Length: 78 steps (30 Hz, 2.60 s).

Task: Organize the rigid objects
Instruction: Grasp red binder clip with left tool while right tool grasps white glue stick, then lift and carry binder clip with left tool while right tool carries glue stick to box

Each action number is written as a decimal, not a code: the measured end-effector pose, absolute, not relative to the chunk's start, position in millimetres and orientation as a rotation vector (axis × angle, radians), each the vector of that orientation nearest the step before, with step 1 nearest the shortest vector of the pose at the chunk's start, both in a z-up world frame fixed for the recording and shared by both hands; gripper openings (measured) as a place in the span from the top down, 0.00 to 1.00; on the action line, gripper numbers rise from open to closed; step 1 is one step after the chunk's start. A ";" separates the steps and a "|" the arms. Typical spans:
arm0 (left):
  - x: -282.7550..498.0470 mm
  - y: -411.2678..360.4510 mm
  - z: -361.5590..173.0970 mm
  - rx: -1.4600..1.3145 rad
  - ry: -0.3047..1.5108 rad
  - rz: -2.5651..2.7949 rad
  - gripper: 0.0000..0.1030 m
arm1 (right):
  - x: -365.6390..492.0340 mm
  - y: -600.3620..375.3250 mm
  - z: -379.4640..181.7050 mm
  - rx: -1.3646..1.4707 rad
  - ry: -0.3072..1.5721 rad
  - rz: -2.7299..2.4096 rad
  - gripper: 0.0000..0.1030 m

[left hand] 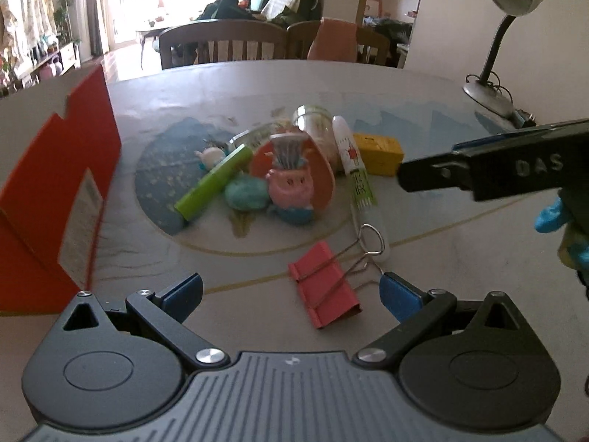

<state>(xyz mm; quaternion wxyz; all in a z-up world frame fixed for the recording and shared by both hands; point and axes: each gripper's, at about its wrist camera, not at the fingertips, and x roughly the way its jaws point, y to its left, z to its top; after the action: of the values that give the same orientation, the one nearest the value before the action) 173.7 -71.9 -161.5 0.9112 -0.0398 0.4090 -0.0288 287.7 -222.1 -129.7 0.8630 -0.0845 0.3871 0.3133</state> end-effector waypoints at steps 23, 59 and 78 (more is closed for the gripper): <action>182.1 -102.2 -172.7 -0.104 0.889 -0.011 0.46 | 324.0 -187.9 -162.5 -0.177 0.927 0.649 0.55; 165.4 -63.4 -126.8 -0.237 0.863 -0.020 0.70 | 252.7 -233.2 -95.9 -0.094 0.927 0.696 0.84; 144.7 10.6 -48.7 -0.255 0.747 -0.036 0.70 | 223.4 -176.4 -33.6 -0.046 0.870 0.736 0.84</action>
<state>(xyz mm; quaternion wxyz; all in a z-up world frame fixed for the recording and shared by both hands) 144.7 10.6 -48.7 0.9230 -0.1240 0.3640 -0.0174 223.4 -176.4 -33.6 0.8418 -0.0219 0.4117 0.3484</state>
